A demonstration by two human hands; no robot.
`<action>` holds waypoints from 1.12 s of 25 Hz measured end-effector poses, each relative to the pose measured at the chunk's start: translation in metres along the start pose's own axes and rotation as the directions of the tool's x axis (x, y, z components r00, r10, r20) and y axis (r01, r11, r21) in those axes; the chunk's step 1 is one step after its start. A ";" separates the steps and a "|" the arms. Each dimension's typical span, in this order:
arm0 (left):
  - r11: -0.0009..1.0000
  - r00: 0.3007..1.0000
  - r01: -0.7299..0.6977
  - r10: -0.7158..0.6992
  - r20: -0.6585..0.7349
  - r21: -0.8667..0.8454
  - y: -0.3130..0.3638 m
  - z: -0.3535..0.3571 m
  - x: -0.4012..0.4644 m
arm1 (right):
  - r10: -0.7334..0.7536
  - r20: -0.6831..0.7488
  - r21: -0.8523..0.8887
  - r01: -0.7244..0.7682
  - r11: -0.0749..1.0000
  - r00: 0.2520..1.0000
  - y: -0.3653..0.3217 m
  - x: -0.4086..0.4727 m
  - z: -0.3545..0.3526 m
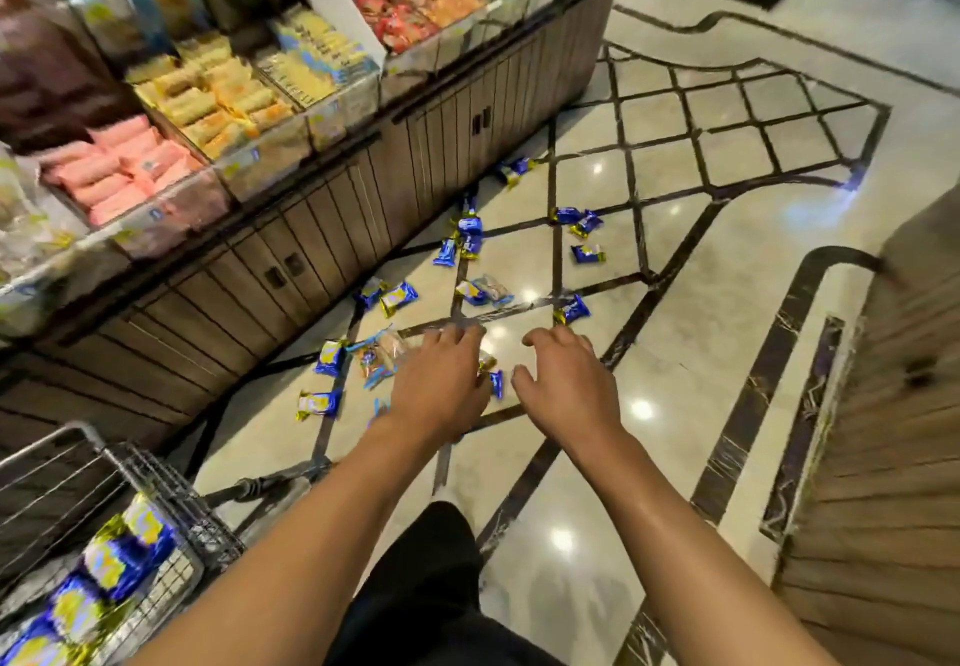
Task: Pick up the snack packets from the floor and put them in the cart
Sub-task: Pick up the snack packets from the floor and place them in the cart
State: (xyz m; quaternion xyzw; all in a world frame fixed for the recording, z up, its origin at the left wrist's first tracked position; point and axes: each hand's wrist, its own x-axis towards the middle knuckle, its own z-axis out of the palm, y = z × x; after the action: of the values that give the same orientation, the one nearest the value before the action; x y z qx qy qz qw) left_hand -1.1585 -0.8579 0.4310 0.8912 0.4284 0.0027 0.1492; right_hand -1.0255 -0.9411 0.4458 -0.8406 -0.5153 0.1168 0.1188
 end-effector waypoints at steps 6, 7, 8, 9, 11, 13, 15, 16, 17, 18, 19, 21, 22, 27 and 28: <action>0.995 0.998 -0.041 0.045 0.041 -0.092 0.032 0.015 0.107 | 0.098 0.041 -0.034 -0.096 0.995 0.994 0.056 0.083 -0.009; 0.993 0.998 -0.045 0.051 0.047 -0.110 0.036 0.016 0.124 | 0.114 0.047 -0.036 -0.112 0.993 0.992 0.062 0.097 -0.012; 0.991 0.997 -0.045 0.053 0.055 -0.128 0.040 0.017 0.138 | 0.126 0.053 -0.037 -0.125 0.992 0.991 0.067 0.110 -0.016; 0.987 0.996 -0.045 0.055 0.063 -0.151 0.044 0.016 0.157 | 0.142 0.052 -0.033 -0.141 0.989 0.988 0.073 0.126 -0.020; 0.985 0.995 -0.052 0.066 0.077 -0.163 0.054 0.011 0.189 | 0.180 0.047 -0.026 -0.179 0.984 0.983 0.084 0.152 -0.030; 0.985 0.993 -0.084 0.095 0.071 -0.153 0.066 0.004 0.219 | 0.196 0.032 -0.033 -0.194 0.980 0.980 0.096 0.177 -0.041; 0.980 0.992 -0.107 0.117 0.053 -0.168 0.080 -0.003 0.249 | 0.210 0.002 -0.040 -0.209 0.977 0.978 0.110 0.201 -0.051; 0.979 0.991 -0.116 0.125 0.048 -0.171 0.087 -0.004 0.260 | 0.217 -0.008 -0.040 -0.217 0.975 0.976 0.116 0.210 -0.055; 0.977 0.989 -0.131 0.139 0.042 -0.166 0.095 -0.005 0.273 | 0.224 -0.018 -0.037 -0.224 0.974 0.974 0.126 0.221 -0.060; 0.977 0.987 -0.148 0.156 0.039 -0.155 0.104 -0.005 0.287 | 0.229 -0.028 -0.032 -0.230 0.973 0.973 0.137 0.233 -0.065; 0.977 0.984 -0.162 0.170 0.045 -0.140 0.114 -0.003 0.302 | 0.235 -0.036 -0.023 -0.236 0.972 0.971 0.149 0.245 -0.070; 0.977 0.980 -0.179 0.188 0.071 -0.118 0.135 0.002 0.333 | 0.254 -0.039 0.004 -0.254 0.967 0.966 0.178 0.268 -0.080; 0.977 0.978 -0.183 0.192 0.083 -0.107 0.147 0.005 0.350 | 0.263 -0.028 0.012 -0.263 0.965 0.964 0.195 0.280 -0.084; 0.985 0.974 -0.172 0.175 0.143 -0.033 0.221 0.026 0.437 | 0.272 -0.011 0.040 -0.271 0.962 0.962 0.294 0.339 -0.105; 0.986 0.975 -0.167 0.169 0.147 -0.026 0.239 0.029 0.455 | 0.270 -0.008 0.043 -0.269 0.962 0.963 0.317 0.352 -0.111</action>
State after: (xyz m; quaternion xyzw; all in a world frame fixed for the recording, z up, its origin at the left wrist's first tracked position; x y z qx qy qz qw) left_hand -0.6844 -0.6587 0.4111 0.9209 0.3393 -0.0481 0.1858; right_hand -0.5693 -0.7749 0.4230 -0.9011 -0.3927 0.1366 0.1227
